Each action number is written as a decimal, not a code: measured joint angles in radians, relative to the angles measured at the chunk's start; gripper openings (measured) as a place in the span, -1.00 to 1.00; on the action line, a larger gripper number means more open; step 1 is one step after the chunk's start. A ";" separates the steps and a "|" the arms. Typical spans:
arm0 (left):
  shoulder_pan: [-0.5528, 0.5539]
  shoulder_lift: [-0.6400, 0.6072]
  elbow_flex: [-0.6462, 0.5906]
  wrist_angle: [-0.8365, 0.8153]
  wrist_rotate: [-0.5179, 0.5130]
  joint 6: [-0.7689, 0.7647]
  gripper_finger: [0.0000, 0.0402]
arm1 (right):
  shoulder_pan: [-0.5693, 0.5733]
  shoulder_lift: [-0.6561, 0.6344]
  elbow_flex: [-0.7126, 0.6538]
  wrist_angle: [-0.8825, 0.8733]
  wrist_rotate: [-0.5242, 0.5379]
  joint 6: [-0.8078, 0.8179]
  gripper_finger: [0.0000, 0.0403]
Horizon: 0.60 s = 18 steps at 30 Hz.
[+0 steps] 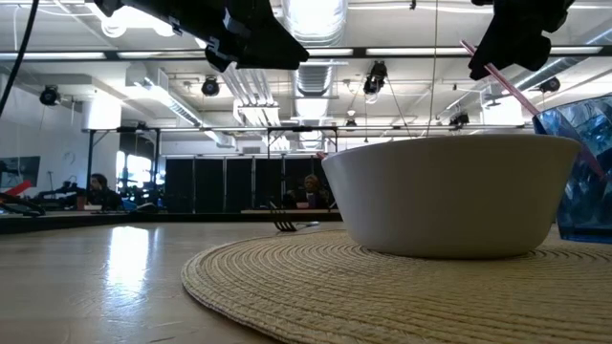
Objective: Pick & Place Utensil
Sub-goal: Put the blue fork into the gray bowl
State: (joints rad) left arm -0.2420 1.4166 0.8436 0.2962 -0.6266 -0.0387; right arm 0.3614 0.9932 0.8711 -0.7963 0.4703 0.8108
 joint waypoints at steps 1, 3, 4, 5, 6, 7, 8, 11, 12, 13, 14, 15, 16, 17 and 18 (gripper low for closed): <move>0.000 0.000 0.000 0.000 0.000 0.000 -0.12 | 0.000 -0.003 0.000 0.000 0.000 -0.002 -0.47; 0.003 0.000 0.000 0.000 0.000 0.000 -0.12 | 0.000 -0.008 0.000 0.000 0.000 -0.006 -0.42; 0.005 0.000 0.000 0.000 0.001 0.000 -0.12 | 0.000 -0.013 0.000 -0.001 -0.001 -0.006 -0.40; 0.008 0.000 0.000 -0.001 0.001 0.000 -0.12 | 0.000 -0.018 0.000 -0.001 -0.003 -0.006 -0.39; 0.011 0.000 0.000 -0.002 0.001 0.000 -0.12 | 0.000 -0.025 0.000 -0.001 -0.007 -0.006 -0.37; 0.014 0.000 0.000 -0.006 0.001 -0.003 -0.12 | 0.000 -0.032 0.000 -0.002 -0.009 -0.006 -0.36; 0.018 0.000 0.000 -0.012 0.000 -0.009 -0.12 | 0.000 -0.040 0.000 -0.005 -0.011 -0.006 -0.34; 0.030 0.000 0.000 -0.038 0.001 -0.023 -0.12 | 0.000 -0.069 0.000 -0.011 -0.050 -0.008 -0.31; 0.035 0.000 0.000 -0.046 0.002 -0.025 -0.12 | 0.000 -0.079 0.000 -0.011 -0.064 -0.008 -0.31; 0.042 0.000 0.000 -0.057 0.002 -0.031 -0.12 | 0.000 -0.089 0.000 -0.010 -0.074 -0.007 -0.30; 0.048 0.000 0.000 -0.065 0.002 -0.039 -0.12 | 0.000 -0.098 0.000 -0.010 -0.081 -0.006 -0.30; 0.055 0.000 0.000 -0.073 0.003 -0.048 -0.12 | 0.000 -0.107 0.000 -0.010 -0.086 -0.006 -0.30; 0.062 0.000 0.000 -0.082 0.003 -0.059 -0.12 | 0.000 -0.116 0.000 -0.010 -0.088 -0.006 -0.30; 0.069 0.000 0.000 -0.089 0.003 -0.069 -0.12 | 0.000 -0.124 0.000 -0.010 -0.088 -0.006 -0.31; 0.077 0.000 0.000 -0.094 0.003 -0.077 -0.12 | 0.000 -0.134 0.000 -0.011 -0.089 -0.006 -0.32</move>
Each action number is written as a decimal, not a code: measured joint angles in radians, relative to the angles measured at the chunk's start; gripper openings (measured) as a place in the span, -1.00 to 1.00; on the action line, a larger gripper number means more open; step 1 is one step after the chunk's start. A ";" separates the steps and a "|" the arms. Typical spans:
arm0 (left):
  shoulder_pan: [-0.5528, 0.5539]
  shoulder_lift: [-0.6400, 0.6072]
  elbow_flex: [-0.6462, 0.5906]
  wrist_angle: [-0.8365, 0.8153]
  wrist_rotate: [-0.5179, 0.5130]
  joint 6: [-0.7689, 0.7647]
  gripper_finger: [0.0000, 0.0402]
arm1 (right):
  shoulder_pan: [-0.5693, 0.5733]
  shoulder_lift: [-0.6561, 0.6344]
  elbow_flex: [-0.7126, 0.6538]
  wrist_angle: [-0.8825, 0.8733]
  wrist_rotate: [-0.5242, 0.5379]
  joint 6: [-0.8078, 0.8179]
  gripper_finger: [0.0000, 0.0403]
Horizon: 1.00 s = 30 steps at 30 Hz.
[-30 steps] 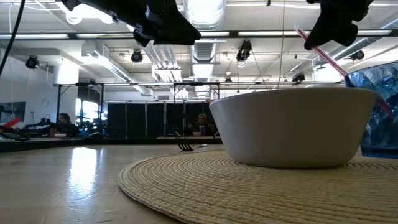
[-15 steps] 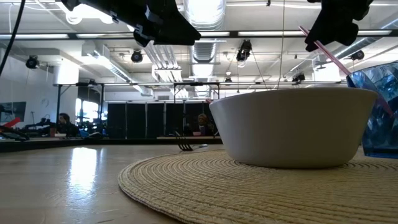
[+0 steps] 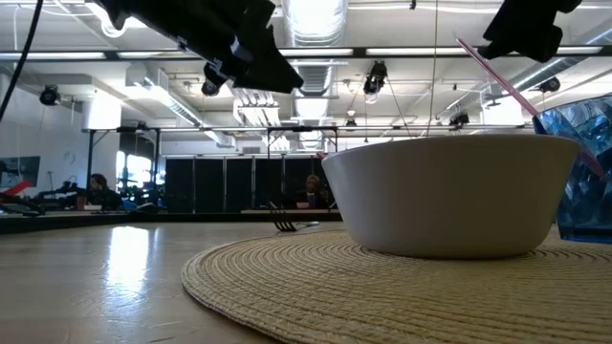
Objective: Pick & Place Utensil
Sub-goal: Put the blue fork into the gray bowl
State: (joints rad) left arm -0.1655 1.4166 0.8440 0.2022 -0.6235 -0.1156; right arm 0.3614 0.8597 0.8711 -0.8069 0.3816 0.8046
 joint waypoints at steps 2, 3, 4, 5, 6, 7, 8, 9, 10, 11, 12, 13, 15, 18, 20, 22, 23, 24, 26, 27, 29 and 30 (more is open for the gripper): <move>0.016 0.000 0.000 -0.011 0.004 -0.016 -0.12 | 0.000 -0.018 0.000 0.000 -0.003 0.001 -0.34; 0.026 0.000 0.000 -0.015 0.005 -0.027 -0.12 | 0.000 -0.028 0.000 0.001 -0.011 0.003 -0.35; 0.036 0.000 0.000 -0.020 0.005 -0.040 -0.12 | 0.000 -0.039 0.000 0.001 -0.020 0.004 -0.36; 0.046 0.000 0.000 -0.026 0.005 -0.057 -0.12 | 0.000 -0.049 0.000 0.002 -0.024 0.005 -0.37; 0.057 0.000 0.000 -0.030 0.006 -0.075 -0.12 | 0.000 -0.059 0.000 0.003 -0.026 0.005 -0.38; 0.068 0.000 0.000 -0.036 0.011 -0.095 -0.12 | 0.000 -0.069 0.000 0.002 -0.027 0.005 -0.39; 0.080 0.000 0.000 -0.044 0.019 -0.116 -0.12 | 0.000 -0.078 0.003 0.002 -0.027 0.005 -0.39; 0.094 0.000 0.000 -0.052 0.034 -0.135 -0.12 | 0.000 -0.085 0.006 0.003 -0.026 0.005 -0.40; 0.108 0.000 0.002 -0.067 0.049 -0.158 -0.12 | 0.000 -0.092 0.010 0.005 -0.025 0.005 -0.41; 0.123 0.000 0.005 -0.090 0.066 -0.183 -0.12 | 0.000 -0.098 0.016 0.005 -0.025 0.004 -0.42; 0.138 0.000 0.011 -0.113 0.080 -0.210 -0.12 | 0.000 -0.102 0.023 0.006 -0.025 0.002 -0.43; 0.154 0.000 0.018 -0.140 0.095 -0.237 -0.12 | 0.000 -0.105 0.030 0.006 -0.024 0.000 -0.44; 0.187 0.000 0.034 -0.199 0.119 -0.293 -0.12 | 0.000 -0.107 0.044 0.009 -0.024 -0.015 -0.45; 0.232 0.000 0.057 -0.277 0.147 -0.357 -0.12 | 0.000 -0.105 0.075 0.018 -0.020 -0.054 -0.48; 0.258 0.000 0.068 -0.298 0.171 -0.382 -0.12 | 0.000 -0.105 0.095 0.032 -0.017 -0.075 -0.50; 0.279 0.000 0.072 -0.301 0.203 -0.396 -0.12 | 0.000 -0.104 0.117 0.046 -0.016 -0.100 -0.51; 0.288 0.000 0.072 -0.301 0.218 -0.402 -0.12 | 0.000 -0.104 0.127 0.050 -0.016 -0.112 -0.52; 0.296 0.000 0.072 -0.302 0.233 -0.411 -0.12 | 0.000 -0.105 0.137 0.056 -0.016 -0.125 -0.53; 0.310 0.000 0.072 -0.306 0.253 -0.426 -0.12 | 0.000 -0.105 0.162 0.062 -0.015 -0.146 -0.54; 0.316 0.000 0.072 -0.311 0.257 -0.432 -0.12 | 0.000 -0.104 0.176 0.063 -0.015 -0.162 -0.55; 0.329 0.000 0.072 -0.317 0.261 -0.440 -0.12 | 0.000 -0.098 0.206 0.064 -0.011 -0.195 -0.56; 0.336 0.000 0.072 -0.318 0.262 -0.441 -0.12 | 0.000 -0.095 0.222 0.065 -0.001 -0.211 -0.57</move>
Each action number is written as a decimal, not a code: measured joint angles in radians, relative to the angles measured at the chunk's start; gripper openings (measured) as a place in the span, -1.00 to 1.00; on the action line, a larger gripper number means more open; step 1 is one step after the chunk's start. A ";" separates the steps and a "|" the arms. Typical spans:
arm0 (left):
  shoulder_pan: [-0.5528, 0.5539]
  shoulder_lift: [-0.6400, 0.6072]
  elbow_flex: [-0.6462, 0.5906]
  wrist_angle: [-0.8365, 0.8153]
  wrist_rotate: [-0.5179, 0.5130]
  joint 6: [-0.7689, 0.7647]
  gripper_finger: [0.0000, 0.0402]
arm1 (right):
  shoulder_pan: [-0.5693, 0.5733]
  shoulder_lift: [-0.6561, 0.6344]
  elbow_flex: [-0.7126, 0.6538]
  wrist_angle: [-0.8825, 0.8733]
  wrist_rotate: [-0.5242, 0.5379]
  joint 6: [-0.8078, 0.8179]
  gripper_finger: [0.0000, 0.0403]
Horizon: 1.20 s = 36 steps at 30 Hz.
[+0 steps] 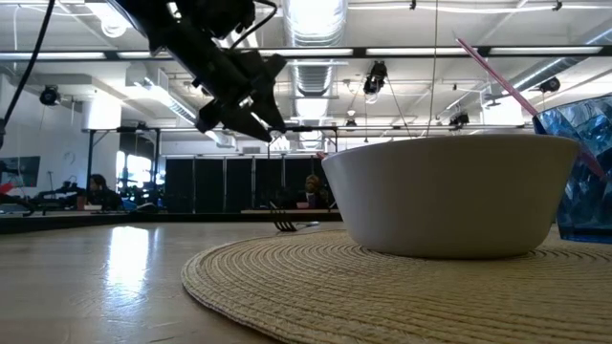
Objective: Pick & Place Utensil
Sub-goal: Put the blue fork into the gray bowl
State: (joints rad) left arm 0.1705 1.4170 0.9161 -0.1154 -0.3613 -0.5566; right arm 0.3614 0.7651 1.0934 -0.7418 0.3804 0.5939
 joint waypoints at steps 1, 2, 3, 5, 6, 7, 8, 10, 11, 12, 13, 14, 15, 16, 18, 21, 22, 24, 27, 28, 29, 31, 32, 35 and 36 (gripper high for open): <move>0.009 0.000 0.000 0.001 0.005 0.000 -0.12 | 0.000 0.005 0.017 0.000 0.016 -0.017 -0.57; 0.017 0.000 0.002 0.000 0.011 -0.002 -0.12 | 0.000 0.011 0.035 0.000 0.034 -0.031 -0.57; 0.026 0.000 0.005 0.000 0.018 -0.003 -0.12 | 0.000 0.017 0.053 0.000 0.050 -0.046 -0.58; 0.044 0.000 0.008 0.002 0.045 -0.015 -0.12 | 0.000 0.028 0.089 0.000 0.079 -0.083 -0.58; 0.051 0.001 0.008 0.002 0.062 -0.025 -0.12 | 0.000 0.035 0.107 0.000 0.093 -0.101 -0.59; 0.057 0.004 0.008 0.000 0.079 -0.032 -0.12 | 0.000 0.043 0.124 0.001 0.100 -0.120 -0.58; 0.064 0.007 0.008 -0.006 0.099 -0.039 -0.12 | 0.000 0.049 0.138 0.000 0.106 -0.136 -0.58; 0.073 0.017 0.008 -0.021 0.128 -0.055 -0.13 | 0.000 0.064 0.165 0.000 0.121 -0.158 -0.57; 0.079 0.023 0.008 -0.022 0.138 -0.057 -0.13 | 0.000 0.070 0.176 0.000 0.124 -0.164 -0.56; 0.083 0.029 0.008 -0.025 0.143 -0.058 -0.13 | 0.000 0.077 0.186 0.000 0.130 -0.172 -0.55; 0.087 0.035 0.008 -0.026 0.143 -0.058 -0.13 | 0.000 0.084 0.196 0.000 0.144 -0.180 -0.55; 0.091 0.043 0.011 -0.027 0.143 -0.058 -0.13 | -0.001 0.090 0.204 0.001 0.154 -0.189 -0.55; 0.095 0.050 0.017 -0.034 0.143 -0.058 -0.13 | -0.001 0.097 0.209 0.001 0.164 -0.200 -0.55; 0.099 0.059 0.023 -0.043 0.144 -0.059 -0.13 | -0.001 0.104 0.212 0.000 0.170 -0.203 -0.55; 0.106 0.081 0.043 -0.054 0.162 -0.065 -0.13 | 0.000 0.115 0.213 -0.001 0.173 -0.205 -0.56; 0.110 0.121 0.085 -0.092 0.181 -0.062 -0.14 | 0.000 0.133 0.213 -0.002 0.173 -0.206 -0.59; 0.111 0.134 0.101 -0.106 0.182 -0.056 -0.14 | 0.000 0.139 0.213 -0.003 0.173 -0.206 -0.60; 0.112 0.163 0.125 -0.135 0.184 -0.047 -0.14 | 0.000 0.152 0.213 -0.003 0.173 -0.206 -0.62; 0.114 0.204 0.161 -0.182 0.184 -0.047 -0.14 | 0.000 0.166 0.213 -0.002 0.173 -0.209 -0.64; 0.114 0.217 0.173 -0.195 0.187 -0.046 -0.14 | 0.000 0.169 0.213 -0.003 0.173 -0.209 -0.64; 0.114 0.229 0.185 -0.204 0.189 -0.046 -0.14 | 0.000 0.170 0.213 -0.003 0.173 -0.209 -0.64; 0.114 0.256 0.205 -0.228 0.190 -0.046 -0.14 | 0.000 0.177 0.213 -0.003 0.173 -0.209 -0.63; 0.114 0.268 0.217 -0.236 0.191 -0.046 -0.14 | 0.000 0.179 0.213 -0.003 0.173 -0.209 -0.63; 0.114 0.305 0.251 -0.248 0.201 -0.046 -0.14 | 0.000 0.184 0.212 -0.003 0.173 -0.209 -0.60; 0.114 0.318 0.261 -0.251 0.212 -0.046 -0.14 | 0.000 0.185 0.212 -0.003 0.173 -0.209 -0.59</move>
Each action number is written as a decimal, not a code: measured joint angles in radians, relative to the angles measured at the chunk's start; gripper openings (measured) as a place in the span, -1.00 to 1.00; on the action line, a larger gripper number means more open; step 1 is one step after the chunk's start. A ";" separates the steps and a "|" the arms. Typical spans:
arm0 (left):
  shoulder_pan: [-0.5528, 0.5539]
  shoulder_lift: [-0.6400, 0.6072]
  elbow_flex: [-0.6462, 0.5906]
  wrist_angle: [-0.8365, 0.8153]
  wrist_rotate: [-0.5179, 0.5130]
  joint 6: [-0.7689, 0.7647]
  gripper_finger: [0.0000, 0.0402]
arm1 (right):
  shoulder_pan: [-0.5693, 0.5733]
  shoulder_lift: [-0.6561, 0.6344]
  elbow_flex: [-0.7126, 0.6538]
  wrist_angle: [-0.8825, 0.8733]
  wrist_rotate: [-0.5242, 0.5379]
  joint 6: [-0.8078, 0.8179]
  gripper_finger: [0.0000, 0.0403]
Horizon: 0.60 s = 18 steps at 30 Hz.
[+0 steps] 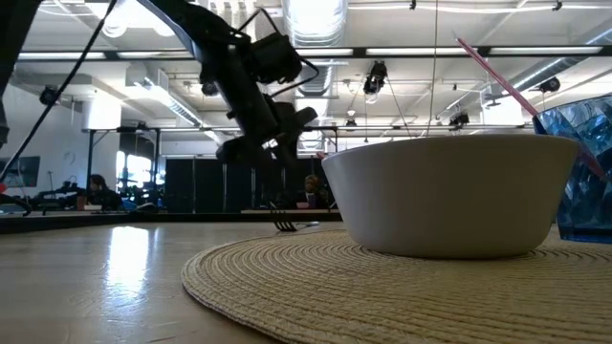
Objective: Pick & Place Utensil
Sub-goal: Put the blue fork into the gray bowl
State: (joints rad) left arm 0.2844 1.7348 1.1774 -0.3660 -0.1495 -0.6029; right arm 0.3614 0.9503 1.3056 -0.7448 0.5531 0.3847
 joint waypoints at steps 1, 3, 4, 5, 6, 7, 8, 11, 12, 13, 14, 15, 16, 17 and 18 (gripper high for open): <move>0.000 0.014 0.010 -0.002 0.007 0.000 -0.15 | 0.000 0.001 0.000 0.000 0.000 0.000 -0.58; 0.000 0.039 0.030 -0.014 0.025 0.001 -0.15 | 0.000 0.002 0.000 0.000 0.000 0.000 -0.57; 0.000 0.050 0.038 -0.019 0.036 0.001 -0.15 | 0.000 0.003 0.000 0.000 0.000 0.000 -0.56; 0.000 0.062 0.045 -0.022 0.042 0.001 -0.15 | 0.000 0.003 0.000 0.000 0.000 0.000 -0.56; 0.000 0.071 0.050 -0.025 0.049 0.001 -0.15 | 0.000 0.003 0.000 0.000 0.000 0.000 -0.55; 0.000 0.080 0.052 -0.027 0.054 0.001 -0.15 | 0.000 0.003 0.000 -0.001 0.000 0.000 -0.55; 0.000 0.088 0.055 -0.029 0.055 0.001 -0.14 | 0.000 0.003 0.000 -0.001 0.000 0.000 -0.55; 0.000 0.101 0.058 -0.033 0.055 0.001 -0.14 | 0.000 0.003 0.000 -0.002 0.000 0.000 -0.55; 0.000 0.103 0.059 -0.034 0.055 0.001 -0.14 | 0.000 0.004 0.000 -0.003 0.000 0.000 -0.56; 0.000 0.105 0.059 -0.034 0.055 0.001 -0.15 | 0.000 0.004 0.000 -0.007 0.000 -0.001 -0.57; 0.000 0.106 0.059 -0.033 0.055 0.001 -0.14 | 0.000 0.005 0.000 -0.007 0.000 0.000 -0.58; -0.001 0.108 0.059 -0.030 0.054 -0.001 -0.14 | 0.000 0.006 0.000 -0.007 0.000 -0.001 -0.59; -0.002 0.111 0.059 -0.027 0.054 -0.002 -0.14 | 0.000 0.007 0.000 -0.008 0.000 -0.003 -0.60; -0.002 0.115 0.060 -0.026 0.054 -0.002 -0.14 | 0.000 0.007 0.000 -0.007 -0.001 -0.004 -0.61; -0.002 0.118 0.060 -0.024 0.054 -0.002 -0.15 | 0.000 0.008 0.000 -0.007 0.000 -0.004 -0.62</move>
State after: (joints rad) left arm 0.2821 1.8531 1.2369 -0.3901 -0.0956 -0.6044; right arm 0.3614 0.9583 1.3052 -0.7521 0.5526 0.3807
